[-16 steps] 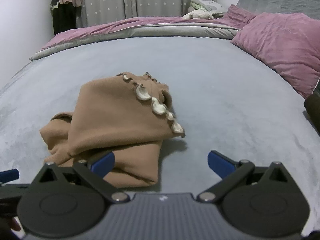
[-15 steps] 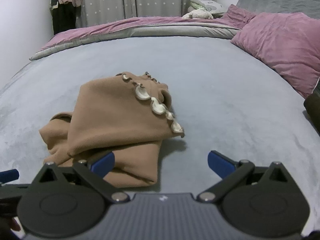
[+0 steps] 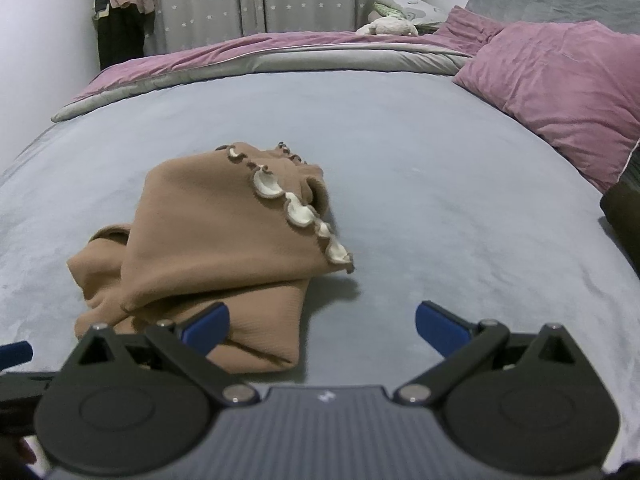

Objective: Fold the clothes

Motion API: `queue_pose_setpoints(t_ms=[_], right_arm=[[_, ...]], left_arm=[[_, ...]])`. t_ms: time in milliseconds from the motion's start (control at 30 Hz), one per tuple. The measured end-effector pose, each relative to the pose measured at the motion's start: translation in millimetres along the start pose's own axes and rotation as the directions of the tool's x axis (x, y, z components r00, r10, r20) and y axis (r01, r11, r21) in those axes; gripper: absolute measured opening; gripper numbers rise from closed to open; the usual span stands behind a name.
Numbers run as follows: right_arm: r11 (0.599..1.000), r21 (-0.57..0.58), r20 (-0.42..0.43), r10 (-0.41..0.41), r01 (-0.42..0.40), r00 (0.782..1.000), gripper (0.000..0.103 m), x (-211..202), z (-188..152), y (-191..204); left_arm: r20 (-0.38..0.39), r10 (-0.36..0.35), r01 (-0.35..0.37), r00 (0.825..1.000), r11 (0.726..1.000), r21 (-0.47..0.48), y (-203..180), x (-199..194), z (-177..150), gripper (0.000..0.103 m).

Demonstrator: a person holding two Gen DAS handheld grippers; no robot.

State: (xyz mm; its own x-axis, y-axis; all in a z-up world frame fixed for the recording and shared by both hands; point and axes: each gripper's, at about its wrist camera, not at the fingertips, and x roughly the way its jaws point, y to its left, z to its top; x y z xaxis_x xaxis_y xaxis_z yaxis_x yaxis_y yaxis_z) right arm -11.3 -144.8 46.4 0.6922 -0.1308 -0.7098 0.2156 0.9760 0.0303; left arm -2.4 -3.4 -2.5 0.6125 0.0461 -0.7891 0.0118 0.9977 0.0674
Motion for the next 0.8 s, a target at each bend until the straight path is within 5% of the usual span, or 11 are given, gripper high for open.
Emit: queue_pose_setpoints(t_ms=[800], right_arm=[[1.000, -0.030, -0.009, -0.007, 0.007, 1.000, 0.103, 8, -1, 21]], left_arm=[[-0.010, 0.015, -0.016, 1.000, 0.999, -0.046, 38, 5, -1, 0.103]])
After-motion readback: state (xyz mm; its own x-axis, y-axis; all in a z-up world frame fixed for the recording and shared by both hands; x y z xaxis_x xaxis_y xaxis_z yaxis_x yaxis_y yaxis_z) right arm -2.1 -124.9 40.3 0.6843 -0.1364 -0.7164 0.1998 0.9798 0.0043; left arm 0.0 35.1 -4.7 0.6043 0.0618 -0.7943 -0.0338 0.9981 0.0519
